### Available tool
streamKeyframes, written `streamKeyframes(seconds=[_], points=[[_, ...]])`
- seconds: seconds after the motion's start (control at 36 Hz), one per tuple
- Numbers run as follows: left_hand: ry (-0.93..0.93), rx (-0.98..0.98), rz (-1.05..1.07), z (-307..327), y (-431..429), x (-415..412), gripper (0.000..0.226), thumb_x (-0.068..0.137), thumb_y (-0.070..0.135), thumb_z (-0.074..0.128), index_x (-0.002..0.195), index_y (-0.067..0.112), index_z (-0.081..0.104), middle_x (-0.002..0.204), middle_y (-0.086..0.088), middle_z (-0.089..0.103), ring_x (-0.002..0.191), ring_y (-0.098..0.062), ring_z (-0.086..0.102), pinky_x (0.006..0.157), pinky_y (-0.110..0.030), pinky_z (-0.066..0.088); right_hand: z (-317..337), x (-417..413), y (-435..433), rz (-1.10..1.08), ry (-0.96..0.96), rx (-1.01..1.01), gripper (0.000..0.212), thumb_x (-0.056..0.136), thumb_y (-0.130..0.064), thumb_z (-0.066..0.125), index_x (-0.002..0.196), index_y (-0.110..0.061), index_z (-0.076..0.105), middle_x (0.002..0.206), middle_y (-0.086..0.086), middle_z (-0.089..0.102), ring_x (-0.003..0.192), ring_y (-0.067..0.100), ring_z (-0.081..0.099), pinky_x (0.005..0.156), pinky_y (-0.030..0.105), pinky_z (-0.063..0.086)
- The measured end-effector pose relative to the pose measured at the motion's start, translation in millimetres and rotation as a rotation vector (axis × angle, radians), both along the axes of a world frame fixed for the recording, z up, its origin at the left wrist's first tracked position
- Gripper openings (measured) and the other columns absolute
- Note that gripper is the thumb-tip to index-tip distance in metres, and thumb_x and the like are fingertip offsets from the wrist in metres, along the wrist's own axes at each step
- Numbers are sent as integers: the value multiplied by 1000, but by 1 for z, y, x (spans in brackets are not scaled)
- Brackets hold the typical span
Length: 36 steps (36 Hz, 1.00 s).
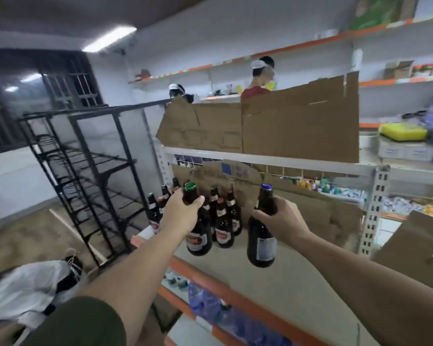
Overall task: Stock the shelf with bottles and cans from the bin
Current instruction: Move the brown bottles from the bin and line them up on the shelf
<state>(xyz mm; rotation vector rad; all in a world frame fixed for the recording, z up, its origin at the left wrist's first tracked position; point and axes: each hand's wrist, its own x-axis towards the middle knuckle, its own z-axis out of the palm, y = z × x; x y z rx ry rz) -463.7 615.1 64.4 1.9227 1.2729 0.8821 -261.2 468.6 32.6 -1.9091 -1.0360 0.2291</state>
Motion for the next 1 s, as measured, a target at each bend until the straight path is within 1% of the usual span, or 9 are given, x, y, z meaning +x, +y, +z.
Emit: streamKeyframes(seconds=[0.08,0.19,0.33,0.47,0.61,0.67,0.75,0.89,1.0], points=[[-19,-21,-11,-17,35,-1,85,62,84,56,134,39,58,132,10,65,119,-21,63,98,-50,53,-8,-3,33,45,-19,-32,35,77,-50,72,101,-26,66,90,-7,70,77,7,67,68,33,59],[-51,-48,-75,-29,65,7,53,83,59,72,128,32,65,122,9,69,112,-20,66,96,-47,55,-15,-3,73,97,-84,-131,31,79,-51,71,100,-29,64,87,-9,68,74,7,63,57,26,49],[-5,-69,-117,-51,106,18,36,86,51,75,114,29,68,103,11,74,97,-18,70,90,-47,58,-30,-4,121,137,-62,-255,24,82,-43,73,75,-26,59,71,-8,64,63,6,62,49,24,46],[162,-30,-247,-67,144,26,31,86,46,78,109,29,66,104,11,69,102,-18,67,89,-40,56,-52,-10,153,184,18,-356,27,86,-33,72,67,-25,55,66,-7,61,59,6,59,44,15,37],[338,-102,-452,-97,194,36,82,82,63,73,149,24,46,149,5,52,132,-20,54,110,-35,44,-80,-22,181,192,36,-473,26,88,-32,72,72,-34,51,74,-10,61,65,2,58,48,12,38],[365,-95,-504,-104,210,35,74,92,46,73,152,17,42,145,5,51,137,-22,49,104,-26,38,-88,-29,191,150,71,-484,29,87,-31,72,71,-37,49,73,-11,58,64,0,55,48,12,37],[331,-41,-611,-121,236,33,47,91,39,76,130,21,58,120,19,55,122,-12,58,100,-24,44,-96,-39,206,92,77,-520,24,85,-34,72,73,-37,52,76,-12,59,67,1,57,54,13,41],[224,-74,-776,-140,260,31,36,86,37,79,119,33,66,109,21,70,106,-5,67,95,-34,56,-100,-55,220,27,127,-538,33,80,-39,73,111,-39,60,102,-14,65,94,11,63,75,24,50],[183,-76,-863,-147,270,35,29,89,31,76,112,43,64,105,26,66,104,-3,64,90,-27,53,-103,-71,226,-19,196,-527,16,86,-30,72,100,-33,64,97,-14,65,93,10,62,72,18,45]])
